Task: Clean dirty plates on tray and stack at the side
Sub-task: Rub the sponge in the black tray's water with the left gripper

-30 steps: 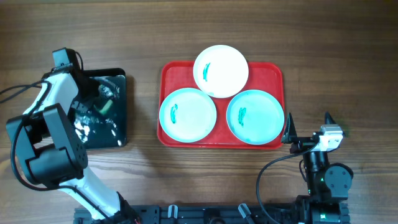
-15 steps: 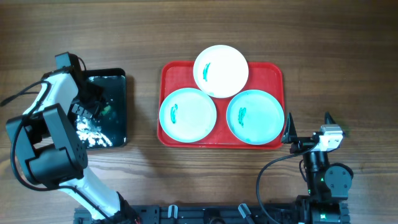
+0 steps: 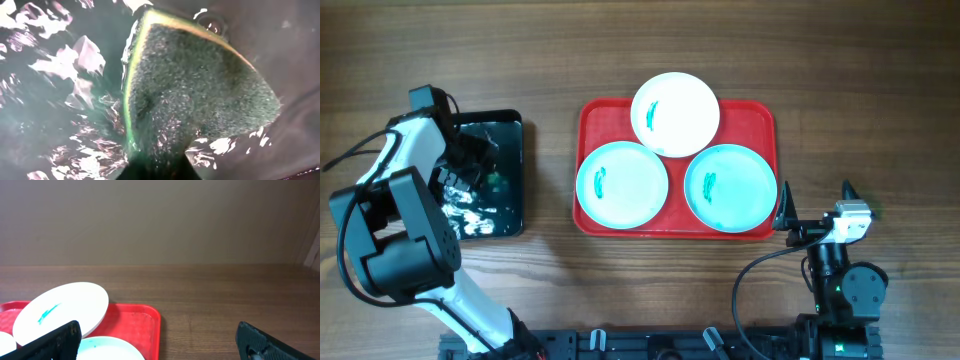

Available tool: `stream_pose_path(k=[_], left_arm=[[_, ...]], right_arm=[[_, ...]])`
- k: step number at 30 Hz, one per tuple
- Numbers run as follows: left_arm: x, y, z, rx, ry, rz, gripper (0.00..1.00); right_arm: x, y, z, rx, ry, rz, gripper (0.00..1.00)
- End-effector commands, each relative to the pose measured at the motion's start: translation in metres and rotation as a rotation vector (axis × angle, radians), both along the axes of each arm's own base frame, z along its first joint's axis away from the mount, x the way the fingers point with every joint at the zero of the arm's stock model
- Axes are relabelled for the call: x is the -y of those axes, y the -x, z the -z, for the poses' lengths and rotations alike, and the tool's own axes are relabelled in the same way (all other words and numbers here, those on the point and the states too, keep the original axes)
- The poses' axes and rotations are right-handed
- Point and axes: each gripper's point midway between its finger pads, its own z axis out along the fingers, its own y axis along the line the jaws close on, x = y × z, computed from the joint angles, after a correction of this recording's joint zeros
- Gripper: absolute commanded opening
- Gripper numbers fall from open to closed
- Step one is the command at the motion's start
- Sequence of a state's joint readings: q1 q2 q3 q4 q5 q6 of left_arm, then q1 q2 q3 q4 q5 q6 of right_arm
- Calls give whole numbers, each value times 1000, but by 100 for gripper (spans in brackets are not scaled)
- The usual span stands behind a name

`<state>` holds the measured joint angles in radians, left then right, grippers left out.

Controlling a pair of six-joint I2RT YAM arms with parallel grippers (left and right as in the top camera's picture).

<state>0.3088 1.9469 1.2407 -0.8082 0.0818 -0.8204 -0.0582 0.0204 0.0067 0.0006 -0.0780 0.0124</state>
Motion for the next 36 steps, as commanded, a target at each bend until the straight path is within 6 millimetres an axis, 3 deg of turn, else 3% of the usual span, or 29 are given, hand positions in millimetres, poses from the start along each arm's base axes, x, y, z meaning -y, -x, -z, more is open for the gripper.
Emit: stream_pose_path(k=[1, 2, 3, 11, 12, 13, 14, 15, 18, 19, 20, 21, 26, 27, 29, 30, 31, 32, 33, 35, 36], left_arm=[[2, -1, 7, 3, 15, 0, 26], [0, -2, 7, 10, 6, -1, 74], [-2, -5, 7, 20, -6, -1, 100], [-26, -22, 5, 82, -131, -13, 100], [-29, -23, 5, 82, -149, -15, 95], [-33, -22, 4, 79, -170, -18, 81], [-38, -21, 4, 72, -201, -22, 35], [-42, -21, 3, 67, -220, -24, 6], [-47, -19, 3, 58, -250, -28, 4], [-47, -19, 3, 58, -250, -28, 17], [-47, -20, 2, 62, -251, -29, 62], [-49, -22, 2, 71, -259, -32, 99], [-59, -29, -2, 100, -309, -43, 100], [-59, -29, -2, 99, -309, -43, 85], [-58, -27, -1, 91, -306, -42, 16], [-57, -25, -1, 83, -304, -41, 4], [-56, -23, 0, 73, -297, -38, 4], [-53, -20, 1, 61, -279, -35, 12], [-48, -17, 3, 51, -253, -30, 31], [-30, -12, 6, 38, -157, -16, 100], [-24, -10, 7, 33, -123, -12, 100]], right_arm=[[1, 0, 0, 4, 12, 6, 100], [1, 0, 0, 4, 12, 6, 100], [1, 0, 0, 4, 12, 6, 100], [1, 0, 0, 4, 12, 6, 100], [1, 0, 0, 4, 12, 6, 100], [1, 0, 0, 4, 12, 6, 100], [1, 0, 0, 4, 12, 6, 100], [1, 0, 0, 4, 12, 6, 100], [1, 0, 0, 4, 12, 6, 100], [1, 0, 0, 4, 12, 6, 99], [1, 0, 0, 4, 12, 6, 100], [1, 0, 0, 4, 12, 6, 100], [1, 0, 0, 4, 12, 6, 100], [1, 0, 0, 4, 12, 6, 100], [1, 0, 0, 4, 12, 6, 100], [1, 0, 0, 4, 12, 6, 100], [1, 0, 0, 4, 12, 6, 100], [1, 0, 0, 4, 12, 6, 100], [1, 0, 0, 4, 12, 6, 100], [1, 0, 0, 4, 12, 6, 99], [1, 0, 0, 4, 12, 6, 100]])
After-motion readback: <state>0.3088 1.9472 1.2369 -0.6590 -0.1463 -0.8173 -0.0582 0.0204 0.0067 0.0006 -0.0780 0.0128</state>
